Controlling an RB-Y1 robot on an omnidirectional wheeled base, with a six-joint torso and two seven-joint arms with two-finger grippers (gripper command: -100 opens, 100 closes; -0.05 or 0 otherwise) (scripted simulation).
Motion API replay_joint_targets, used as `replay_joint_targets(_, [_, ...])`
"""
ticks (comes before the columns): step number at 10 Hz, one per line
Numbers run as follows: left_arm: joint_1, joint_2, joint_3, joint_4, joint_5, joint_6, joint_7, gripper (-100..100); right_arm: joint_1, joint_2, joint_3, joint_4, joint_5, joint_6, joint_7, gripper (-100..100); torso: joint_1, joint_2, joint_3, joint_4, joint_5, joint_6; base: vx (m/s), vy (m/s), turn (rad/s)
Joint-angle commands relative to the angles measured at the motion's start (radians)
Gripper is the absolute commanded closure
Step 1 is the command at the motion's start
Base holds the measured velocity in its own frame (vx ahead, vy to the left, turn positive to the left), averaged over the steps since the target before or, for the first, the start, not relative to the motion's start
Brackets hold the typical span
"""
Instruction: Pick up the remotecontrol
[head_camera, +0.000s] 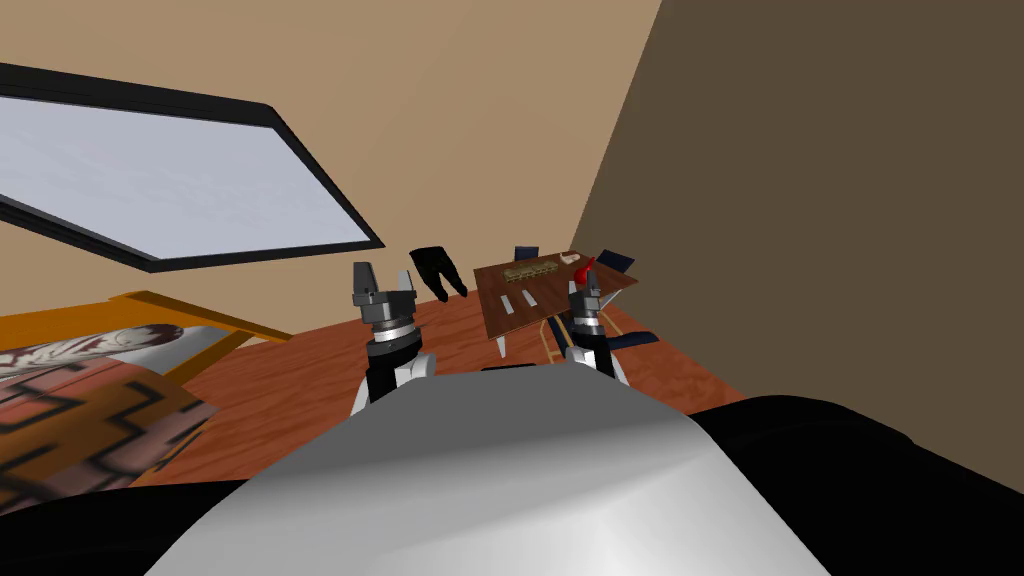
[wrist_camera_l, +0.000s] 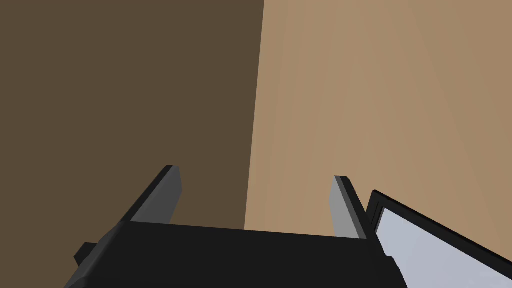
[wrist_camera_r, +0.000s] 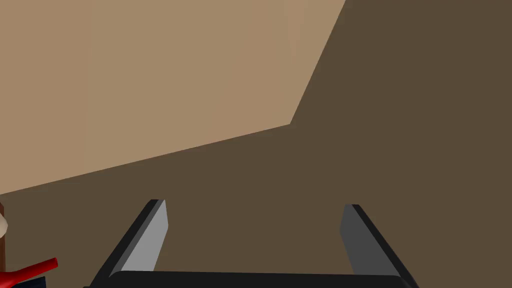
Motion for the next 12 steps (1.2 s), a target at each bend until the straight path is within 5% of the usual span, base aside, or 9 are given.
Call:
replay_joint_targets(1, [0.000, 0.000, 0.000, 0.000, 0.000, 0.000, 0.000, 0, 0.006, -0.032, 0.004, 0.000, 0.002, 0.001, 0.006, -100, 0.000, 0.000, 0.000, 0.000, 0.000, 0.000, 0.002, 0.060, -0.009])
replay_joint_targets(5, [0.000, 0.000, 0.000, 0.000, 0.000, 0.000, 0.000, 0, 0.038, -0.142, 0.032, 0.008, 0.016, 0.008, 0.038, -100, 0.014, 0.000, 0.000, 0.000, 0.003, 0.000, 0.004, 0.198, -0.026])
replay_joint_targets(9, [0.000, -0.001, -0.001, 0.000, 0.000, 0.000, 0.000, 0, 0.073, -0.245, 0.070, 0.036, 0.034, 0.017, 0.068, -100, 0.024, 0.000, 0.000, 0.000, 0.005, 0.000, -0.004, 0.305, -0.014])
replay_joint_targets(12, [0.000, 0.000, 0.000, 0.000, 0.000, 0.000, 0.000, 0, 0.115, -0.346, 0.121, 0.093, 0.057, 0.030, 0.096, -100, 0.016, 0.000, 0.000, 0.000, 0.004, 0.000, 0.012, 0.242, 0.019])
